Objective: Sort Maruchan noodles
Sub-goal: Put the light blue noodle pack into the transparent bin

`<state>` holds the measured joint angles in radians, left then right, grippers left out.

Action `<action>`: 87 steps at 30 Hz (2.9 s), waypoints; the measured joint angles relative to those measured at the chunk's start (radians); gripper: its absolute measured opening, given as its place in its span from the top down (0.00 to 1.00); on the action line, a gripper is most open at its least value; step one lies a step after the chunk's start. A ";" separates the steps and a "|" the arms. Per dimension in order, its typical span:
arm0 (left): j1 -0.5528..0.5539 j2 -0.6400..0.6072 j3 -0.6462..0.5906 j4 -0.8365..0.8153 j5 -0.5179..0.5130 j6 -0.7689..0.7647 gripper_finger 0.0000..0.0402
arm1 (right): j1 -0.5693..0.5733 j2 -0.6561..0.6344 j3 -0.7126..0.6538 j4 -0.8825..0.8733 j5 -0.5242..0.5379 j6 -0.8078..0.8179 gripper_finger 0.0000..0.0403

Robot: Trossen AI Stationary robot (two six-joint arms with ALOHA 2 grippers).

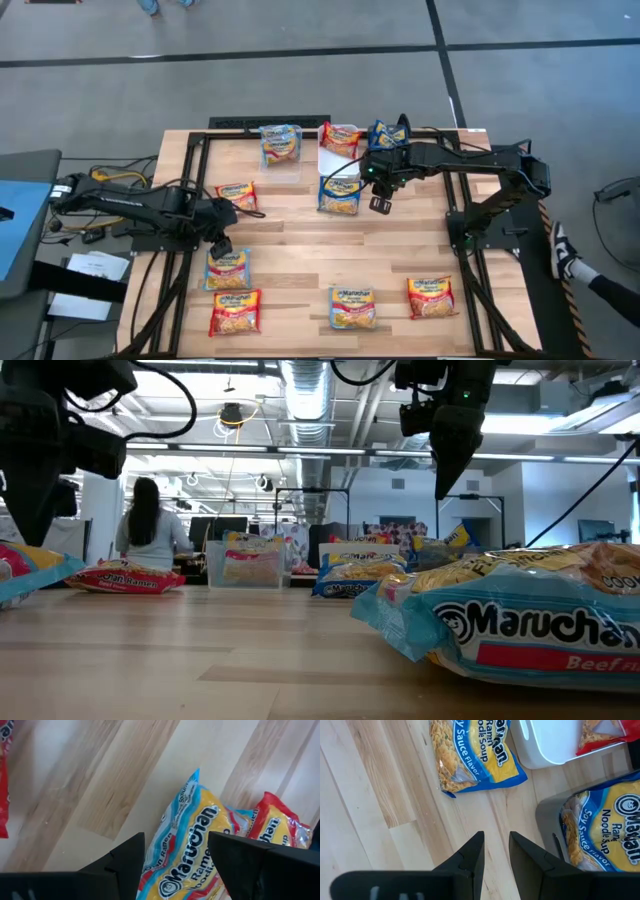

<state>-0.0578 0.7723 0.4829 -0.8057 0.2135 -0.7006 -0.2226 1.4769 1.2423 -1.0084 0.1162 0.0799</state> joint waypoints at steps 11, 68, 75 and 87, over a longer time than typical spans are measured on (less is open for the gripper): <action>0.000 0.076 -0.030 0.075 0.050 0.014 0.49 | 0.000 0.000 0.000 0.003 -0.004 0.001 0.72; -0.002 0.382 0.091 0.416 0.190 0.139 1.00 | 0.000 0.000 0.000 0.030 -0.011 0.000 0.72; -0.001 0.382 0.106 0.473 0.097 0.141 1.00 | 0.000 0.000 0.000 0.031 -0.011 0.000 0.72; 0.043 0.417 0.107 0.551 0.015 0.160 1.00 | 0.003 0.000 0.000 0.023 -0.011 0.072 0.72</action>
<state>-0.0152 1.1891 0.5896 -0.2545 0.2283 -0.5410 -0.2193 1.4773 1.2423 -0.9856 0.1051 0.1521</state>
